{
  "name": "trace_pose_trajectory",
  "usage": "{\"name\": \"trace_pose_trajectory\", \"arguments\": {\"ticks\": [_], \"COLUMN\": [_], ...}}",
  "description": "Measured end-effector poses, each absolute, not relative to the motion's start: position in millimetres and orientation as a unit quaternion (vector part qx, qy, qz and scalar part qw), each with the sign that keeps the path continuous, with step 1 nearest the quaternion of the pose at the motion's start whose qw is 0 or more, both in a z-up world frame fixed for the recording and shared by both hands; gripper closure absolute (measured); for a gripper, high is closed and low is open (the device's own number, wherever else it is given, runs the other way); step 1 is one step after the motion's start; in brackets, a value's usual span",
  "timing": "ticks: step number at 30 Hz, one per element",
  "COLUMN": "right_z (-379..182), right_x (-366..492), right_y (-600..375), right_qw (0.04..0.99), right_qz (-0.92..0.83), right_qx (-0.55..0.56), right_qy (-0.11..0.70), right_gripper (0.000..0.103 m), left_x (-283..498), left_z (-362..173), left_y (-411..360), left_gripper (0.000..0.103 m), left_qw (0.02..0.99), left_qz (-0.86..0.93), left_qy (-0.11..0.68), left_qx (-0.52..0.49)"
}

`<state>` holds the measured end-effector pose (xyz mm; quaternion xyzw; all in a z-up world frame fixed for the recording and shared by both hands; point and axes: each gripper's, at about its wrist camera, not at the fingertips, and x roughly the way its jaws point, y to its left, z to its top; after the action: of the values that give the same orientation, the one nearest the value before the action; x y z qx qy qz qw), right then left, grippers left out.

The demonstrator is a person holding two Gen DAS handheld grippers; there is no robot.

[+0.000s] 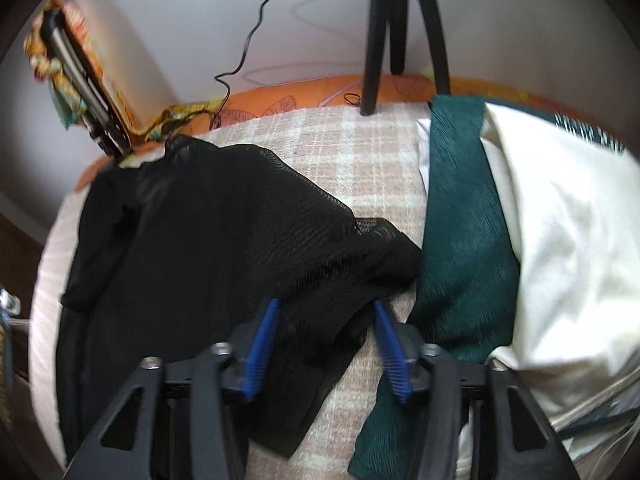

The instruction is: Fold small clothes

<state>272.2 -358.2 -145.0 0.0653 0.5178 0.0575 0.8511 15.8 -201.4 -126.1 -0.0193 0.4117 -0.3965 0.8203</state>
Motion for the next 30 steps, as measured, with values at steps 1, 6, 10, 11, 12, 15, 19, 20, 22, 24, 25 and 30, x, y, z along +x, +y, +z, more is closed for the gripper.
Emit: {"name": "trace_pose_trajectory", "arguments": {"ticks": [1,6,10,11,12,15,19,20,22,24,25,30], "right_z": [-145,-141,-128,-125,-120,-106,-85,-81,-72,-67,-64,-63], "right_x": [273,274,274,274,274,273,274,274,276,278,280,289], "right_y": [-357,-358,-359,-357,-356,-350,-329,-322,-306,-290,-279,-226], "right_qw": [0.851,0.852,0.860,0.861,0.863,0.869,0.877,0.879,0.884,0.886,0.887,0.888], "right_qz": [0.056,0.058,0.053,0.052,0.052,0.047,0.045,0.045,0.044,0.046,0.048,0.053], "right_qx": [0.061,0.076,0.089,0.090,0.091,0.089,0.073,0.065,0.047,0.033,0.026,-0.020], "right_qy": [0.518,0.514,0.500,0.497,0.494,0.485,0.473,0.470,0.464,0.460,0.458,0.457], "right_gripper": [0.076,0.102,0.102,0.102,0.102,0.102,0.102,0.102,0.102,0.102,0.102,0.102], "left_x": [16,18,18,19,18,18,15,14,12,12,12,10], "left_z": [-125,-120,-116,-115,-115,-113,-113,-113,-114,-114,-114,-118], "left_y": [-200,-197,-185,-181,-178,-165,-144,-138,-128,-117,-112,-93], "left_gripper": [0.100,0.100,0.100,0.100,0.100,0.100,0.100,0.100,0.100,0.100,0.100,0.100], "left_qw": [0.821,0.823,0.829,0.831,0.833,0.839,0.848,0.849,0.853,0.855,0.857,0.862], "left_qz": [-0.396,-0.394,-0.386,-0.384,-0.381,-0.370,-0.354,-0.350,-0.340,-0.332,-0.327,-0.308], "left_qy": [0.411,0.407,0.399,0.397,0.396,0.391,0.385,0.385,0.385,0.384,0.384,0.384], "left_qx": [-0.024,-0.045,-0.061,-0.065,-0.068,-0.079,-0.089,-0.091,-0.097,-0.103,-0.106,-0.118]}}
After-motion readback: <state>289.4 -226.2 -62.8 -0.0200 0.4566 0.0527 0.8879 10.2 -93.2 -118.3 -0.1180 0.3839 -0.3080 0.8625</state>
